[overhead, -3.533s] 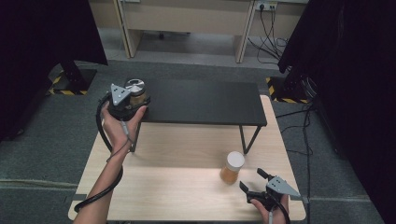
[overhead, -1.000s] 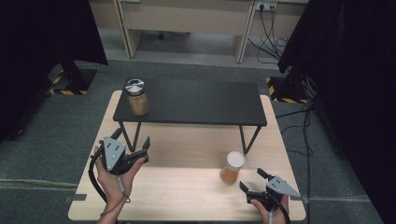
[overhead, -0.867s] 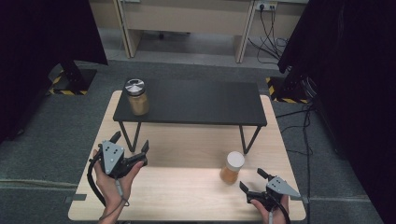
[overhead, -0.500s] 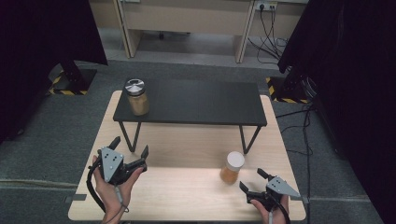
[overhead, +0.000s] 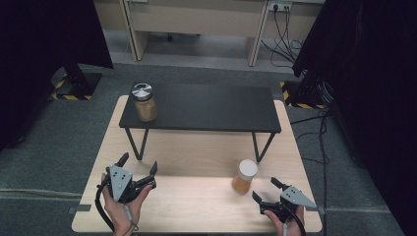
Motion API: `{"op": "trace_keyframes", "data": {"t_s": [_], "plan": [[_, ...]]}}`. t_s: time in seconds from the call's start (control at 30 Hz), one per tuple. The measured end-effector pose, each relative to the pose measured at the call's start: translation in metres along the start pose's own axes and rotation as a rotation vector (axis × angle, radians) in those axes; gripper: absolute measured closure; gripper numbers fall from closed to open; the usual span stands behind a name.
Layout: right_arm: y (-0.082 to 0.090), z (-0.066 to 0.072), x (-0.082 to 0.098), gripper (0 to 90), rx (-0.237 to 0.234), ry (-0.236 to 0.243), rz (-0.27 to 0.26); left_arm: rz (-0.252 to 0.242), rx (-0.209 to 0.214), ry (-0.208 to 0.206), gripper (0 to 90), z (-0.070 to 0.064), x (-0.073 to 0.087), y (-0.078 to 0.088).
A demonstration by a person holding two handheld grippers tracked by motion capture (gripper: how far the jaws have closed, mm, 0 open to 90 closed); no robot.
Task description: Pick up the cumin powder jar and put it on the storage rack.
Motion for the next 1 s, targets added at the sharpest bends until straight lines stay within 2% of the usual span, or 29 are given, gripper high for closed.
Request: {"op": "trace_keyframes", "data": {"t_s": [0.13, 0.3, 0.37, 0.53, 0.87, 1.0], "plan": [[0.000, 0.000, 0.000, 5.4, 0.000, -0.001, -0.001, 0.038, -0.001, 0.024, 7.0, 0.003, 0.021, -0.004], [0.000, 0.000, 0.000, 5.4, 0.000, 0.003, 0.000, 0.040, 0.012, 0.036, 7.0, 0.005, 0.039, -0.006], [0.000, 0.000, 0.000, 5.4, 0.000, 0.004, 0.001, 0.040, 0.023, 0.053, 7.0, 0.005, 0.046, -0.007], [0.000, 0.001, 0.000, 5.4, 0.000, 0.007, 0.003, 0.071, 0.027, 0.077, 7.0, 0.007, 0.065, -0.011], [0.000, 0.001, 0.000, 5.3, -0.001, 0.011, 0.004, 0.086, 0.038, 0.100, 7.0, 0.012, 0.083, -0.017], [0.000, 0.001, 0.000, 5.3, -0.001, 0.010, 0.003, 0.082, 0.048, 0.105, 7.6, 0.014, 0.083, -0.018]]}}
Point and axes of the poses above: each handheld gripper's, and its own axes: y roughly backward along the jaws, x roughly out of its underside, z roughly to its left, the point moved 10 cm from there along -y, roughly forward along the jaws, and after that the axes turned 14 degrees about y, right-handed, at the moved point
